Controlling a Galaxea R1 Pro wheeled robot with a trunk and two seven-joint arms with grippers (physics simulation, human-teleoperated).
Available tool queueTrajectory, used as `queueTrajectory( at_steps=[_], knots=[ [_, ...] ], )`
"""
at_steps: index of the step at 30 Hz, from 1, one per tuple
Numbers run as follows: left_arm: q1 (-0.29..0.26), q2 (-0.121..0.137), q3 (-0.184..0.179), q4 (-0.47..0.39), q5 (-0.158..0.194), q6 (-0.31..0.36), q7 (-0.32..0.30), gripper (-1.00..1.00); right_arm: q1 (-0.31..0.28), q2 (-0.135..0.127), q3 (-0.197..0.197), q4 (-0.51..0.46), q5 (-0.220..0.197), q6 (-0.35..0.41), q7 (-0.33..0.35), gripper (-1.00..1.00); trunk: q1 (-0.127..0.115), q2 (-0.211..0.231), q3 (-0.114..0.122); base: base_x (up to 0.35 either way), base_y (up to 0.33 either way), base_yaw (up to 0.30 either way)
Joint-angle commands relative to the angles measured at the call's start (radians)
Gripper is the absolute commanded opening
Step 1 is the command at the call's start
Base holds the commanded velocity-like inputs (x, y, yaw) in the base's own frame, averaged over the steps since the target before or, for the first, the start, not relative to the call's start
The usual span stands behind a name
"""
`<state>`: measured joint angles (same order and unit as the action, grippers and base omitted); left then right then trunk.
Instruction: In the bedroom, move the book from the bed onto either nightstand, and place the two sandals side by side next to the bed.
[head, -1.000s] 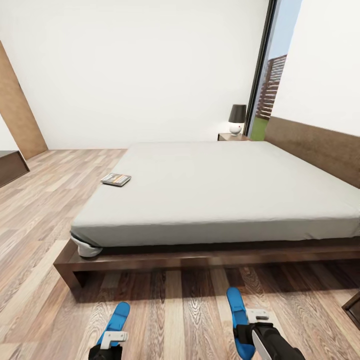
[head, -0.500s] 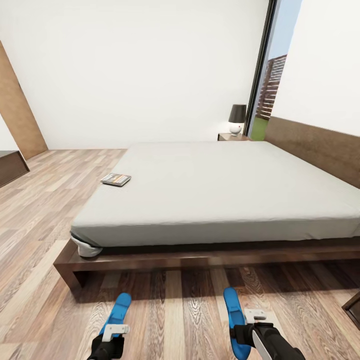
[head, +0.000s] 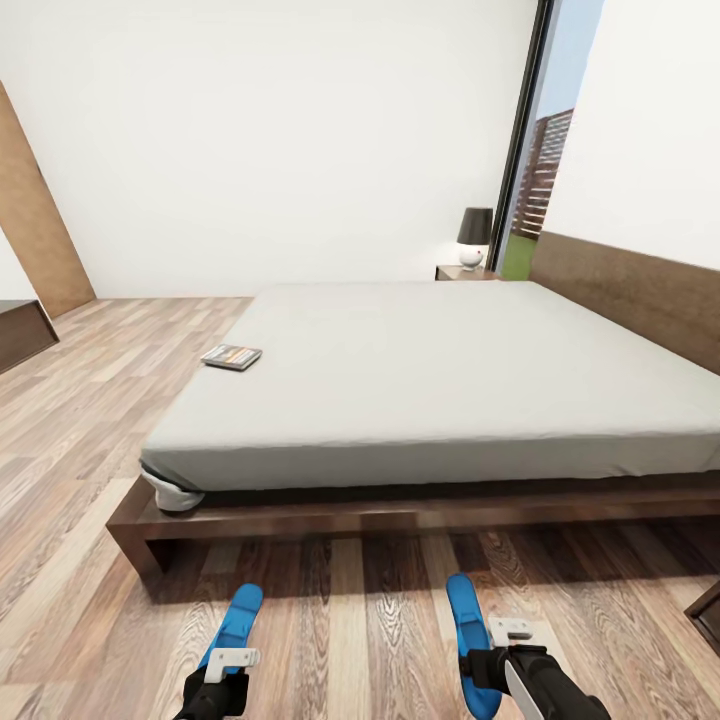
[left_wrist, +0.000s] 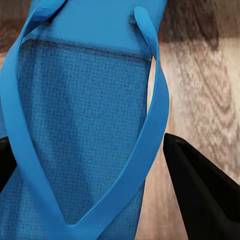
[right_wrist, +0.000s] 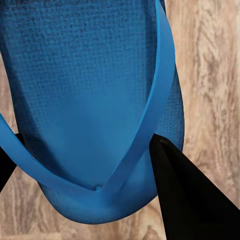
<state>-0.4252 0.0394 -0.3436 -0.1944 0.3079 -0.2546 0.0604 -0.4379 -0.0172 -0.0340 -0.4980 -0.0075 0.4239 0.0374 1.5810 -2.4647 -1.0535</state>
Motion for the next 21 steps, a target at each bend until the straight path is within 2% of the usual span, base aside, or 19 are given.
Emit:
queueTrajectory(
  at_steps=[1, 8, 21],
  knots=[
    [-0.001, 0.000, -0.008, 0.000, 0.005, -0.002, 0.003, -1.00, 0.000, 0.000, -0.003, -0.002, -0.002, 0.006, 0.002, -1.00, 0.000, 0.000, -0.001, 0.000, 0.000, 0.000],
    [-0.001, 0.000, -0.008, 0.001, 0.005, -0.002, 0.000, -1.00, -0.001, 0.001, -0.003, -0.001, -0.002, 0.006, 0.002, -1.00, 0.000, 0.000, -0.001, 0.001, 0.006, 0.000],
    [-0.001, 0.000, -0.007, 0.004, 0.005, 0.001, 0.000, -1.00, 0.000, 0.002, -0.001, -0.001, -0.002, 0.006, 0.003, -1.00, 0.000, 0.000, -0.001, 0.030, 0.096, 0.000]
  ],
)
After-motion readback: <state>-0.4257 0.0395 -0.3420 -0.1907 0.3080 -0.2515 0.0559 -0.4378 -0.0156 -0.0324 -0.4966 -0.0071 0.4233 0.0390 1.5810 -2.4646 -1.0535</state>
